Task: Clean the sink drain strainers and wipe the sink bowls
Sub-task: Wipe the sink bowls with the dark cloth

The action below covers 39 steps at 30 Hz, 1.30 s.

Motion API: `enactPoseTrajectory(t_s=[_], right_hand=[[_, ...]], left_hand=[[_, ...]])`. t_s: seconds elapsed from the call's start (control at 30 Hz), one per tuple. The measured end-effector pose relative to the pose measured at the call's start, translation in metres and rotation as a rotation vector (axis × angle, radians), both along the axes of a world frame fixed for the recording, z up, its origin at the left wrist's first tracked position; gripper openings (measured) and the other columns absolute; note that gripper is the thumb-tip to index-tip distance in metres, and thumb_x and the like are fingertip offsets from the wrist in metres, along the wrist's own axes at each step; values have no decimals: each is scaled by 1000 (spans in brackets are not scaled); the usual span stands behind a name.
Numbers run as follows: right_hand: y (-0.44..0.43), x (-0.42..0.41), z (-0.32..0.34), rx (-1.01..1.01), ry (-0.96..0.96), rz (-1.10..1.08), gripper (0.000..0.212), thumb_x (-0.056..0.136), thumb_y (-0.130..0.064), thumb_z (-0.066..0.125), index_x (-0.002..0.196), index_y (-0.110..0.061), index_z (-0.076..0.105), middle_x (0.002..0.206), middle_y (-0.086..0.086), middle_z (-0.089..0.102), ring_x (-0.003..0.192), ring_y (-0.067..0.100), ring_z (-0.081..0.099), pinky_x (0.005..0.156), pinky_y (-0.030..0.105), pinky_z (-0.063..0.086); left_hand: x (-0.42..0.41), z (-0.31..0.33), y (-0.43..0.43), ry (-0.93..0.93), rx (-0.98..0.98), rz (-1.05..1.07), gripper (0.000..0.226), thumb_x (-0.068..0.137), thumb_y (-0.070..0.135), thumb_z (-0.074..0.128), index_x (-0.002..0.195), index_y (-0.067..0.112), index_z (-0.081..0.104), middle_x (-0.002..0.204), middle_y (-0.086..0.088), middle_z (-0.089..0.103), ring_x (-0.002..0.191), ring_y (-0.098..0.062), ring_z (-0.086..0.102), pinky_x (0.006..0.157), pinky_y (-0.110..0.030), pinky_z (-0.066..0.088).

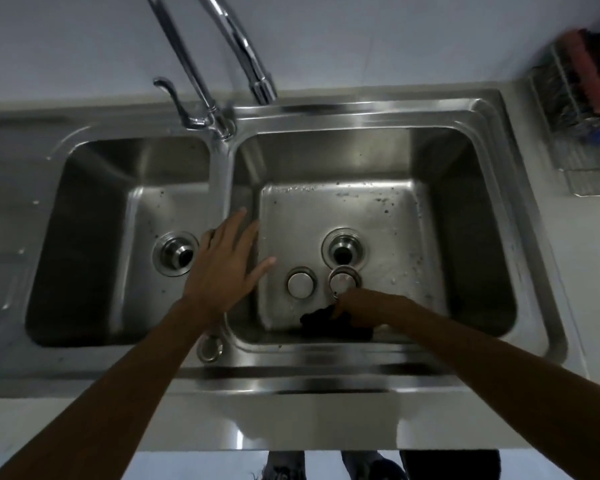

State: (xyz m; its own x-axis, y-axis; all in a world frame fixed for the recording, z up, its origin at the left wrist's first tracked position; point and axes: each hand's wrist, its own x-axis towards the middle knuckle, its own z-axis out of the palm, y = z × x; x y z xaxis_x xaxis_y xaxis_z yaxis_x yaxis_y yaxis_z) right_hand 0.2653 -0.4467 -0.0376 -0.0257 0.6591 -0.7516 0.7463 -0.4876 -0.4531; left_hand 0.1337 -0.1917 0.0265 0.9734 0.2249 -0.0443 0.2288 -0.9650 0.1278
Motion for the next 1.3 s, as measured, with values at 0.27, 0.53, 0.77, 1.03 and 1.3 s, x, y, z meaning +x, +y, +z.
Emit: enactPoseTrajectory(t_s=[0.27, 0.53, 0.77, 1.03, 1.3], right_hand=[[95, -57, -14, 181, -12, 190, 34, 103, -16, 50, 132, -6, 62, 132, 18, 64, 116, 36, 64, 100, 43, 51], [110, -79, -23, 211, -300, 269, 42, 110, -7, 25, 147, 8, 37, 148, 26, 47, 137, 41, 46, 114, 43, 33], [150, -76, -16, 116, -473, 153, 63, 106, -29, 43, 158, 1, 23, 165, 27, 15, 153, 49, 1, 123, 62, 1], [198, 9, -41, 100, -445, -328, 71, 108, -29, 33, 160, -3, -7, 167, 22, -16, 154, 42, -17, 128, 49, 4], [181, 82, -58, 80, -445, -512, 78, 105, -58, 20, 162, -9, -3, 168, 13, -18, 155, 35, -17, 127, 47, -1]], left_hand=[[4, -2, 17, -84, 30, -91, 69, 103, 62, 35, 149, 11, 46, 164, -14, 33, 143, -30, 42, 108, -46, 40], [5, -2, 16, -12, 71, -106, 72, 102, 65, 34, 150, 13, 48, 168, -11, 24, 145, -27, 40, 109, -41, 35], [-6, 4, 14, -108, 29, -12, 68, 100, 62, 44, 148, 14, 48, 163, -10, 35, 145, -25, 39, 118, -43, 25], [-8, -4, 14, -96, 34, 67, 82, 96, 72, 36, 151, 11, 44, 166, -13, 30, 152, -28, 31, 118, -57, 32], [-12, -12, 18, -110, 68, 73, 80, 92, 69, 46, 151, 14, 43, 166, -10, 28, 149, -29, 33, 116, -58, 27]])
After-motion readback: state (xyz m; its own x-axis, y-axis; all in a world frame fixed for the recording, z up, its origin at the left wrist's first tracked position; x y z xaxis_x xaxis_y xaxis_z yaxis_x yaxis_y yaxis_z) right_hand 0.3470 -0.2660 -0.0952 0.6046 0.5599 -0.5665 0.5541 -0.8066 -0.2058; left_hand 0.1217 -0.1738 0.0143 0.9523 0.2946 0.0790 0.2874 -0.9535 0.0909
